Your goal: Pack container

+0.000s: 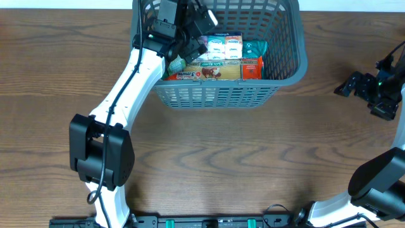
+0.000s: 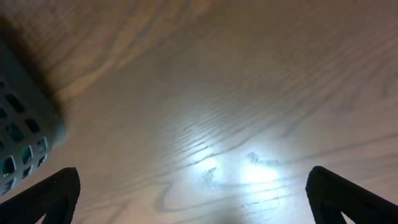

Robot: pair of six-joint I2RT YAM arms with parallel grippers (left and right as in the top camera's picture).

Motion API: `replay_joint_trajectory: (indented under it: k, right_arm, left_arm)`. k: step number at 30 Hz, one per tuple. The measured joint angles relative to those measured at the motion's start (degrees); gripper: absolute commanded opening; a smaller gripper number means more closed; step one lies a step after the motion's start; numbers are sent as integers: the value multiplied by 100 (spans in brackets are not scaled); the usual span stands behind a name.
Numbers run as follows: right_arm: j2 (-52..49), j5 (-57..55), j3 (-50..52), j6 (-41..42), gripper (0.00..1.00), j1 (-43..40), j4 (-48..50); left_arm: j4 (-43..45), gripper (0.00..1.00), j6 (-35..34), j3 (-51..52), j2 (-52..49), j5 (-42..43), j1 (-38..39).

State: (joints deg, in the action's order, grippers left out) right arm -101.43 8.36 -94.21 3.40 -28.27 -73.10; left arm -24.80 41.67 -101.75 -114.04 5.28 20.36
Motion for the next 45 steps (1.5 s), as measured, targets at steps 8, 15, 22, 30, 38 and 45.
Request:
replay_joint_trajectory:
  k: [8,15,22,30,38,45]
  right_arm:
    - [0,306,-94,-699,99,251,931]
    - [-20,422,-1471,-1075,99,1213,1062]
    - [420,470,-2129,-835,99,1615,866]
    - [1860,-24,-1722,-501,99,1620,352]
    - [4238,-304,876,-361,99,2026,1353]
    - [6308,-568,3687,-190,99,2662,1738]
  left_arm:
    - [-1388,98,-1462,24,1344,-577,-372]
    - [-2586,99,-2378,13,2940,-765,-1447]
    - [-3416,99,-2612,332,3893,-933,-1617]
    - [-3075,99,-2837,2072,5580,-1023,-1620]
    - [-2785,99,-2811,3759,7401,-1023,-1620]
    - [-2870,99,-2627,4557,8544,-1327,-1620]
